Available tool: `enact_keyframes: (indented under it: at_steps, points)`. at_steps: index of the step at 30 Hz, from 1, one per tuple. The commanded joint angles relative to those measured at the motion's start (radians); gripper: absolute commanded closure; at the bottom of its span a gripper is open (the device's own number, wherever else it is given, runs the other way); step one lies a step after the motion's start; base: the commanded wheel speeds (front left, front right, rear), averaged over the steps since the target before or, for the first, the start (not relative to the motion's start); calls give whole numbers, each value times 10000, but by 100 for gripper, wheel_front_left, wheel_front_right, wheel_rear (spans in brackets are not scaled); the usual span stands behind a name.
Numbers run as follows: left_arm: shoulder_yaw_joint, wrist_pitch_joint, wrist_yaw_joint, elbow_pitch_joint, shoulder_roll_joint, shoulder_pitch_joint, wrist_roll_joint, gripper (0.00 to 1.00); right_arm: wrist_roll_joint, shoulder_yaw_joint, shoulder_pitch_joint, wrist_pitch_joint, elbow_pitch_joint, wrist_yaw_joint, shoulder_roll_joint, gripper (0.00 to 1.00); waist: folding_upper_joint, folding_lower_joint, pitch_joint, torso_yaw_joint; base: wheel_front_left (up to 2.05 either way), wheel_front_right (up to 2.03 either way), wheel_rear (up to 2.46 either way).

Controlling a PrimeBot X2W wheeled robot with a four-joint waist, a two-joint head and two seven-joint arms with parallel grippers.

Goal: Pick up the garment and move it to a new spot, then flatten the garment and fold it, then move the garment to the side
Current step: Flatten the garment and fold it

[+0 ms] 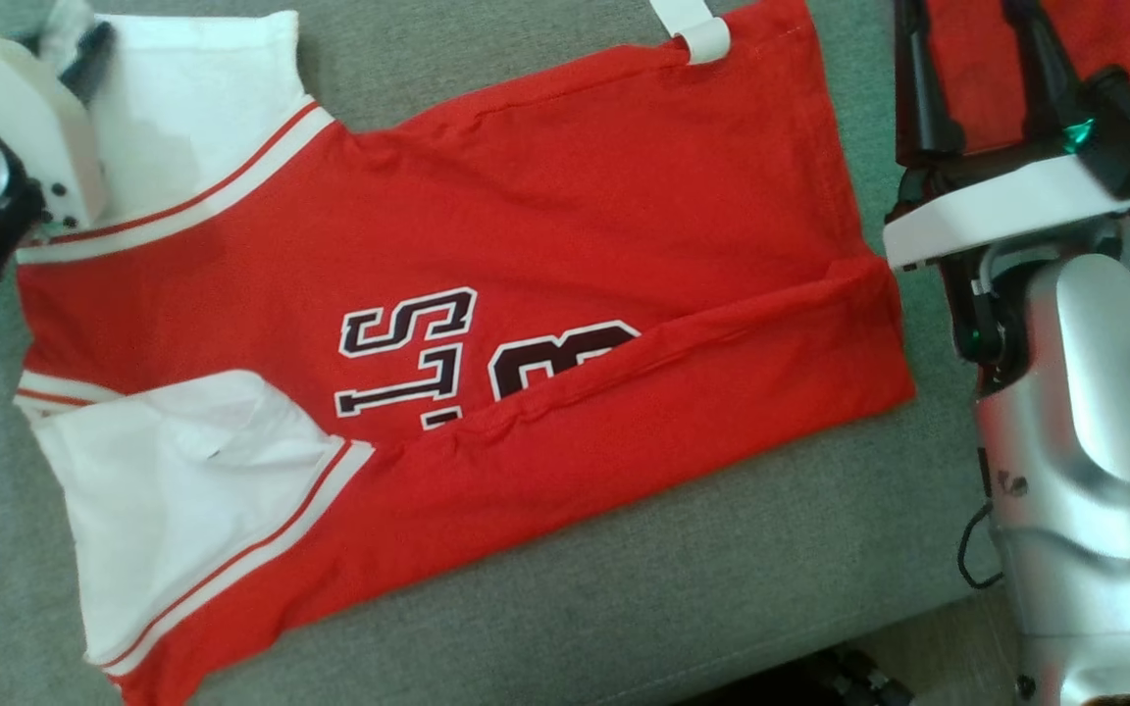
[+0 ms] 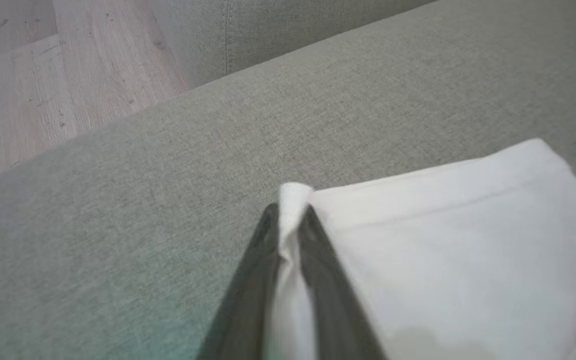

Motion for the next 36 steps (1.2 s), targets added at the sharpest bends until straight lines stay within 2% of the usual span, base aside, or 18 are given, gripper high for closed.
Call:
enact_keyframes:
  at_steps: [1, 8, 15, 18, 26, 36]
  points:
    - [190, -41, 18, -29, 456, -208, -114, 100, -104, 100, -258, 12, -271, -7, -12, 0, 0, 0, -59, 80, 0, 0, 0]
    - [106, -2152, 18, -316, 152, -201, -341, 100, -541, 93, -392, 462, 94, -7, -158, 0, 0, 0, -716, 636, 0, 0, 0]
    - [-18, -4166, 29, -1239, -253, 318, -58, 100, 47, 665, -558, 1482, 893, -7, -1206, 0, 0, 0, -1478, 1705, 0, 0, 0]
    - [-90, -4446, 93, -1662, -313, 591, 15, 100, 339, 917, -609, 1739, 1247, -7, -1552, 0, 0, 0, -1626, 2012, 0, 0, 0]
    - [-421, -4614, 670, -3790, -189, 1678, 201, 100, 1041, 1529, -962, 2575, 3236, -7, -2718, 0, 0, 0, -1788, 2981, 0, 0, 0]
    - [-585, -4221, 1215, -5387, 197, 2211, 255, 100, 1124, 1809, -1665, 2841, 5406, -7, -3043, 0, 0, 0, -1558, 3347, 0, 0, 0]
